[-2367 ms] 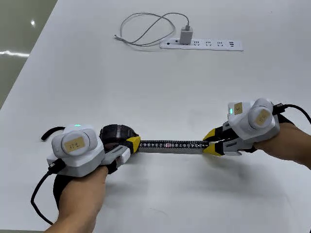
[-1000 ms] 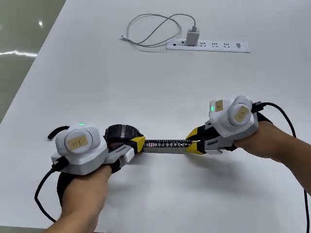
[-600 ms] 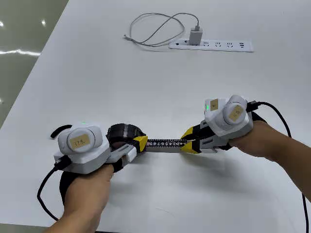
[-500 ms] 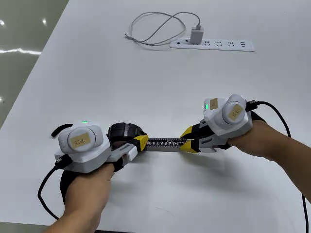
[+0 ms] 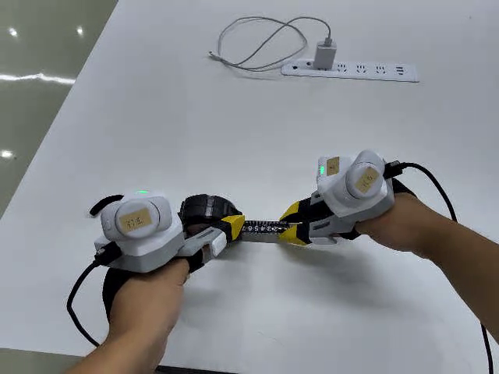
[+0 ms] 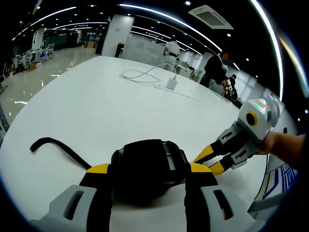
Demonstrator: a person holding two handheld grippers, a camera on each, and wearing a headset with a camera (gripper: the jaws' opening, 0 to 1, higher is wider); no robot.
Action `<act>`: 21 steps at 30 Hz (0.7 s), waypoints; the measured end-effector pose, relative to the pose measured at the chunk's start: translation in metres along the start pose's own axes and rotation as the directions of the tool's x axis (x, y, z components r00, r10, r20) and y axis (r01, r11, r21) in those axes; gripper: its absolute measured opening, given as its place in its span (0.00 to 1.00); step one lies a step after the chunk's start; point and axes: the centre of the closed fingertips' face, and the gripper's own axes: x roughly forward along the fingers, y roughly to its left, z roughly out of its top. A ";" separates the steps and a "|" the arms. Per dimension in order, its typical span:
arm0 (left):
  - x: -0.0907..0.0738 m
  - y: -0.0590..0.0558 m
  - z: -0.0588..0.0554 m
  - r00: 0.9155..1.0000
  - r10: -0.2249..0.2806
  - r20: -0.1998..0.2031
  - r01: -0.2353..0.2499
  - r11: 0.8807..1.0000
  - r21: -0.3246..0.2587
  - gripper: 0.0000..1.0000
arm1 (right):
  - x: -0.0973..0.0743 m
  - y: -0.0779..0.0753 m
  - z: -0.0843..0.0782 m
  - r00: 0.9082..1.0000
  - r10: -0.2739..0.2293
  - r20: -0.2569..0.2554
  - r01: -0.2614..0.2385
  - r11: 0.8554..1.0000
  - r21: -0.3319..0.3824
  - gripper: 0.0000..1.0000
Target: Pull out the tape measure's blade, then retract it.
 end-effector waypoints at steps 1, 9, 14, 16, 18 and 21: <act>0.000 0.000 0.000 1.000 0.000 0.000 0.000 1.000 -0.002 0.56 | 0.001 0.000 0.001 1.000 0.000 0.002 0.000 1.000 -0.001 0.10; 0.000 0.000 -0.001 1.000 -0.001 -0.003 0.001 1.000 -0.002 0.56 | 0.011 0.000 0.010 1.000 0.003 0.015 -0.003 1.000 -0.001 0.10; 0.000 0.000 -0.001 1.000 0.001 -0.001 -0.001 1.000 0.001 0.56 | 0.017 0.001 0.015 1.000 0.004 0.023 -0.004 1.000 -0.002 0.10; 0.000 0.000 -0.001 1.000 0.001 0.000 -0.001 1.000 0.001 0.56 | 0.018 0.002 0.016 1.000 0.002 0.020 -0.001 1.000 -0.011 0.10; 0.000 0.000 -0.001 1.000 0.000 0.000 0.000 1.000 0.002 0.56 | 0.019 0.002 0.017 1.000 0.003 0.025 -0.003 1.000 -0.009 0.10; 0.000 0.000 -0.001 1.000 0.001 0.001 -0.001 1.000 0.006 0.56 | 0.022 0.002 0.019 1.000 0.004 0.029 -0.003 1.000 -0.010 0.10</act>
